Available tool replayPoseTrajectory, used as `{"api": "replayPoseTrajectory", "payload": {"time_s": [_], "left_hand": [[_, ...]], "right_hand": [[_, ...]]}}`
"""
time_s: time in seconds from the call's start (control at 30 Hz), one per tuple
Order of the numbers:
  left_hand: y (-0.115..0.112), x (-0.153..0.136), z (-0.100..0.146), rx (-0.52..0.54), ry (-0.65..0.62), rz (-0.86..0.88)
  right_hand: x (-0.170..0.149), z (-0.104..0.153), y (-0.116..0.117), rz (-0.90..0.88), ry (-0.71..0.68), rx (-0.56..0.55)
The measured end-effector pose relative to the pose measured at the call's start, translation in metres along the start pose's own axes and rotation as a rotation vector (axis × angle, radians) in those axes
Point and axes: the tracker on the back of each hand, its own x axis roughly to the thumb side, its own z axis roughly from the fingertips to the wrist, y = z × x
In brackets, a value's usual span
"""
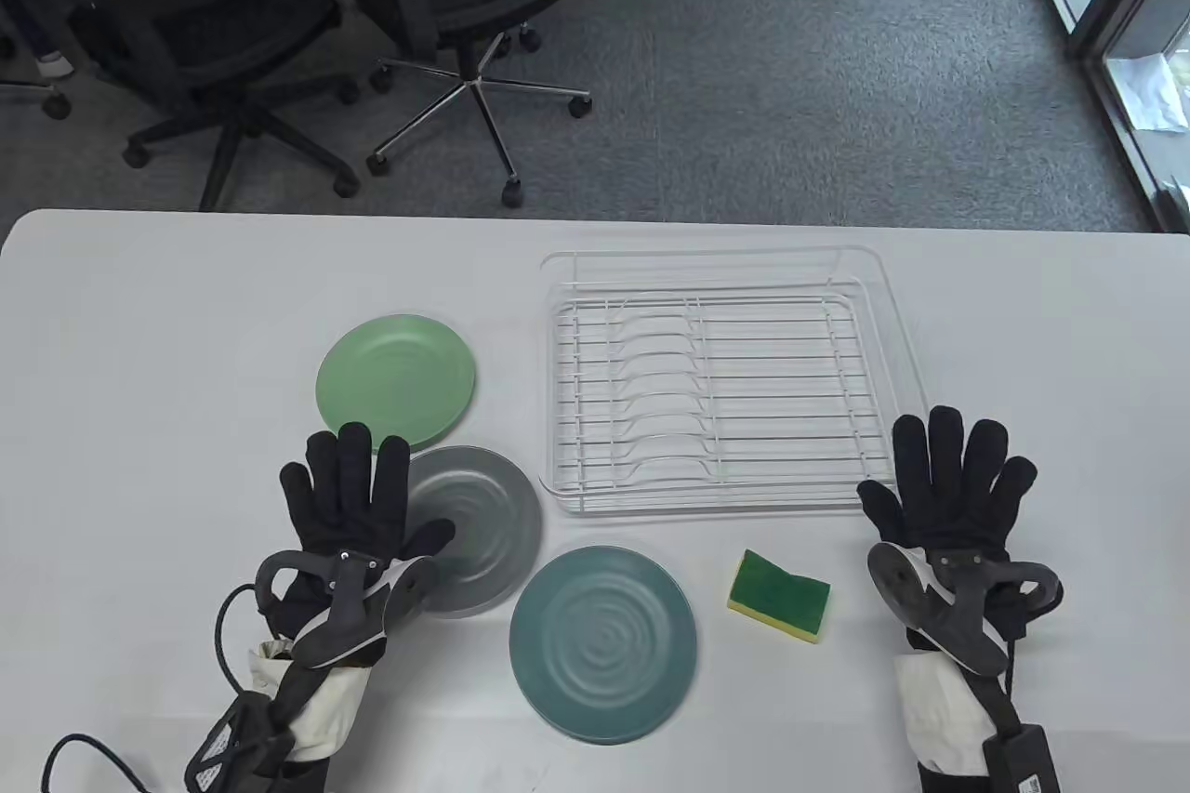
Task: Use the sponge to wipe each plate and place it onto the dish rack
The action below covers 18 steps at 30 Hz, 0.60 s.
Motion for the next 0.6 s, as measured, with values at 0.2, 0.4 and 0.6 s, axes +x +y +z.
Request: {"api": "replayPoseTrajectory", "payload": {"time_s": [0.2, 0.4, 0.6], "left_hand": [[-0.0001, -0.0006, 0.0002, 0.005, 0.005, 0.001], [0.0004, 0.0008, 0.0004, 0.006, -0.002, -0.007], [0.0002, 0.0005, 0.0004, 0.004, 0.002, -0.003]], "right_hand": [[0.0012, -0.0003, 0.0001, -0.007, -0.005, 0.015], [0.0028, -0.0004, 0.0000, -0.009, -0.012, 0.025], [0.0042, -0.0004, 0.0008, -0.031, -0.034, 0.035]]}}
